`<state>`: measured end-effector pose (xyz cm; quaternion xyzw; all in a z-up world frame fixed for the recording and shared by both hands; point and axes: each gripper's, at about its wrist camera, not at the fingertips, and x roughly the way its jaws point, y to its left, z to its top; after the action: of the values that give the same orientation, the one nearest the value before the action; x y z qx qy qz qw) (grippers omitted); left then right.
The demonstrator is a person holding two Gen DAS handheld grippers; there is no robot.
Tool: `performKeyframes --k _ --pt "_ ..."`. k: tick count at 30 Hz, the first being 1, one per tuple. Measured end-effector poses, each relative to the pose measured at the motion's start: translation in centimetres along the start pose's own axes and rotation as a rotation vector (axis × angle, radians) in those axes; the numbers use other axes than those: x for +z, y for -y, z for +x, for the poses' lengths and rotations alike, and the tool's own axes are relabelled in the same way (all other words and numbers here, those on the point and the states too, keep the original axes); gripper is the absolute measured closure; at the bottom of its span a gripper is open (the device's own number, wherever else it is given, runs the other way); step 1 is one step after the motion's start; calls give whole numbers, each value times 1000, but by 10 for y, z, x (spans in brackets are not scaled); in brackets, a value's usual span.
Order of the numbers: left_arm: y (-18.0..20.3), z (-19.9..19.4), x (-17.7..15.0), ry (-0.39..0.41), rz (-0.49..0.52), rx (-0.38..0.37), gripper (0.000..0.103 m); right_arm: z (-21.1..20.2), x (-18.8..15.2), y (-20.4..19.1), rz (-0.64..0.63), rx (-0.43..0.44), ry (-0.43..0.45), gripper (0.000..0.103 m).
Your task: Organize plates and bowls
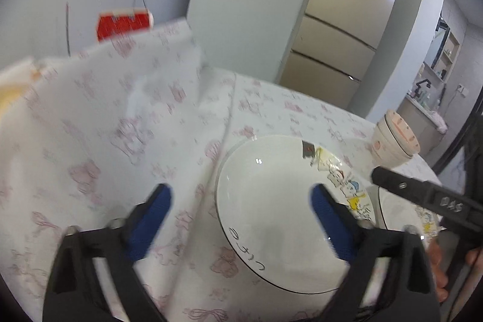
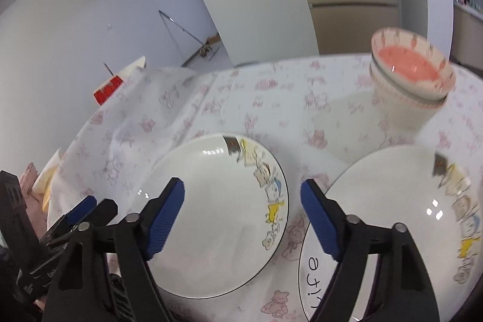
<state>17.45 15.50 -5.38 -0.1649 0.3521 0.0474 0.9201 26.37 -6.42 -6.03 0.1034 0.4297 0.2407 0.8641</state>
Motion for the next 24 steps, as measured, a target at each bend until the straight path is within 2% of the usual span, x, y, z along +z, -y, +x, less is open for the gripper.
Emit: performKeyframes --k 2,4,7,9,11,14,19,21,24 --pt "-7 12 -1 -64 -47 -41 29 9 -2 4 8 3 -36 42" --pt "-13 18 -1 -90 -81 -47 35 16 -5 7 20 -18 -51 44" --pt "-20 22 -3 -107 -123 -62 35 24 -6 8 22 -43 -79 49" --pt "-20 26 -4 -119 -130 -68 40 28 -7 7 7 -55 -89 57" --pt "-19 33 -6 -142 -131 -83 57 32 -8 5 -12 -74 -102 60" --pt "-19 43 -8 -181 -142 -89 69 36 -12 1 -67 -133 -95 69" --pt "-19 48 -10 -213 -163 -93 71 41 -12 6 -54 -121 -114 72" --pt "-19 54 -13 -248 -162 -79 83 41 -11 5 -53 -123 -121 72" --pt "-17 56 -15 -253 -154 -62 86 43 -11 2 -77 -150 -130 78"
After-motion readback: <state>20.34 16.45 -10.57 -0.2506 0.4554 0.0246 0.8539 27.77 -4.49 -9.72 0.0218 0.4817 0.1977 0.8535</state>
